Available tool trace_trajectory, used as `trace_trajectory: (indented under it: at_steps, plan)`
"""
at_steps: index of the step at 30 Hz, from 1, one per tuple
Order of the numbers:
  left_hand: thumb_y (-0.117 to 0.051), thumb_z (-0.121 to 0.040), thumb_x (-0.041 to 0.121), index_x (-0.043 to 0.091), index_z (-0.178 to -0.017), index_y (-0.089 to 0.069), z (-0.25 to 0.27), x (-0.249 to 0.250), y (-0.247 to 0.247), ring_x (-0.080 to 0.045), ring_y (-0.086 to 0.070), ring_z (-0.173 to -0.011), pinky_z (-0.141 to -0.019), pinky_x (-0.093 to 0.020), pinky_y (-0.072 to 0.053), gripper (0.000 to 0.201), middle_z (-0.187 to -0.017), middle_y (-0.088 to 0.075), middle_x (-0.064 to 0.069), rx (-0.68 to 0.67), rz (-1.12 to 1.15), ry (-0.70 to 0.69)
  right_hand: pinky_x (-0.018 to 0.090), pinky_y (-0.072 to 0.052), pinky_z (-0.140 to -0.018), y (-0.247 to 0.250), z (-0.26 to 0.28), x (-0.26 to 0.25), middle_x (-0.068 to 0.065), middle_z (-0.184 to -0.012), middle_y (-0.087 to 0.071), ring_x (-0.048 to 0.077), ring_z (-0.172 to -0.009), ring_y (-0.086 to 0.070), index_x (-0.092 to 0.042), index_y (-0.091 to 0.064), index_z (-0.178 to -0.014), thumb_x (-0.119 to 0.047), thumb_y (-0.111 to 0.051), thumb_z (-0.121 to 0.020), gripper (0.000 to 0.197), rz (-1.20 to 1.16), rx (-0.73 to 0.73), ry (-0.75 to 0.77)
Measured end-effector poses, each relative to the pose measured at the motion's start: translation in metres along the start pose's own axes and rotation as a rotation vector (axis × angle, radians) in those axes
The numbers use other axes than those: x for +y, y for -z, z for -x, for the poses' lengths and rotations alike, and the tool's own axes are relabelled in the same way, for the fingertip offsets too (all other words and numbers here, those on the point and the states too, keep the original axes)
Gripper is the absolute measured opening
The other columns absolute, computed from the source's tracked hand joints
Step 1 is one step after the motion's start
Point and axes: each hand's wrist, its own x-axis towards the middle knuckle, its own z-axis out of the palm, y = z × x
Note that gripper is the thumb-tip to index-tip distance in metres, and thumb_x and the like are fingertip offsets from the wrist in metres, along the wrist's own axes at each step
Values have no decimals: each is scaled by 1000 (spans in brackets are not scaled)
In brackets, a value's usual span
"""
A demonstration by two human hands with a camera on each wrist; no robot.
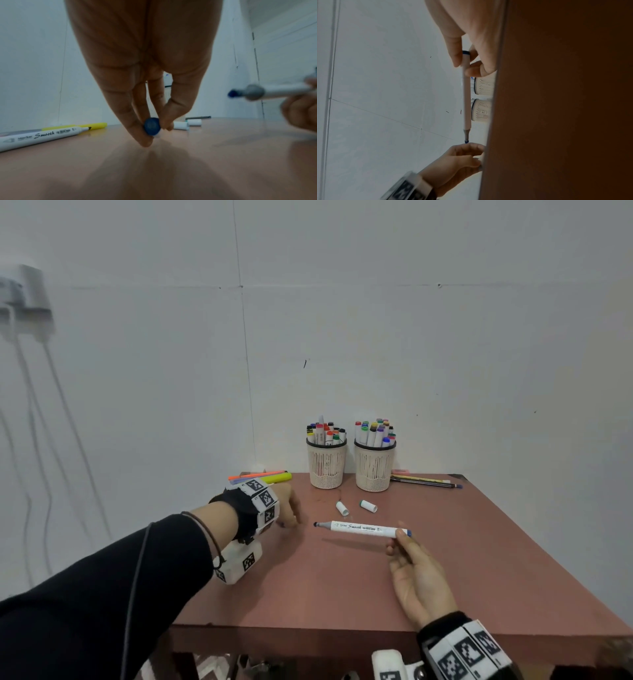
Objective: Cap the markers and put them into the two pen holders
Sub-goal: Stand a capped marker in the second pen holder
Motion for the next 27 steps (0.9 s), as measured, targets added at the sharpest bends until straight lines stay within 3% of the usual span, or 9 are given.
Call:
trace_trajectory:
  at_steps: [2, 6, 11, 13, 15, 22, 25, 27]
  plan:
    - [-62, -76, 2, 17, -92, -72, 14, 2, -2, -4, -51, -60, -52, -10, -40, 25, -69, -59, 5, 46, 49, -17, 15, -52, -54, 0, 1, 0, 5, -83, -62, 10, -69, -57, -3, -63, -96, 2, -54, -90, 12, -4, -6, 2]
    - [-61, -76, 4, 19, -92, -74, 39, 8, -7, -2, -54, -65, -64, -14, -44, 25, -60, -60, 14, 151, 112, -20, 16, -52, -52, 0, 2, -1, 5, -81, -61, 12, -72, -54, -4, -63, -95, 1, -54, -90, 12, -7, -11, 1]
    - [-66, -80, 7, 19, -96, -71, 66, 13, -20, -5, -61, -73, -70, -11, -47, 21, -85, -69, 3, 211, 345, -128, 18, -52, -52, 1, 2, -2, 5, -82, -60, 14, -71, -55, -11, -62, -95, -6, -56, -90, 9, -9, 2, 5]
    - [-67, -80, 2, 21, -94, -69, 76, 17, -31, -9, -64, -84, -81, -19, -52, 23, -95, -71, 0, 243, 524, -171, 19, -53, -54, 1, 3, -2, 5, -84, -59, 14, -73, -55, -13, -62, -95, -9, -56, -91, 8, -28, 9, 13]
    - [-69, -80, 1, 22, -87, -69, 85, 22, -42, -12, -65, -84, -86, -25, -51, 23, -97, -72, -5, 291, 636, -194, 18, -54, -56, 2, 3, -2, 4, -87, -59, 13, -75, -57, -14, -62, -95, -10, -56, -91, 8, -58, 17, 27]
    - [-69, -77, -6, 15, -88, -74, 100, 29, -79, -4, -63, -66, -64, -12, -49, 24, -80, -71, -3, 425, 963, -182, 18, -56, -61, 4, 6, -6, 5, -93, -64, 16, -82, -61, -18, -62, -100, -17, -58, -91, 9, -106, 43, 75]
    - [-71, -78, -4, 6, -94, -73, 98, 30, -96, -10, -67, -68, -64, -18, -52, 19, -82, -72, -9, 426, 1152, -127, 18, -55, -59, 6, 4, -5, 4, -92, -61, 14, -81, -59, -17, -62, -104, -18, -56, -92, 13, -112, 49, 79]
    - [-72, -78, -1, 3, -97, -72, 94, 31, -105, -18, -69, -75, -73, -28, -55, 20, -86, -73, -14, 432, 1296, -91, 16, -54, -57, 8, 1, -4, 2, -90, -59, 12, -78, -56, -16, -62, -105, -16, -55, -94, 14, -102, 56, 75]
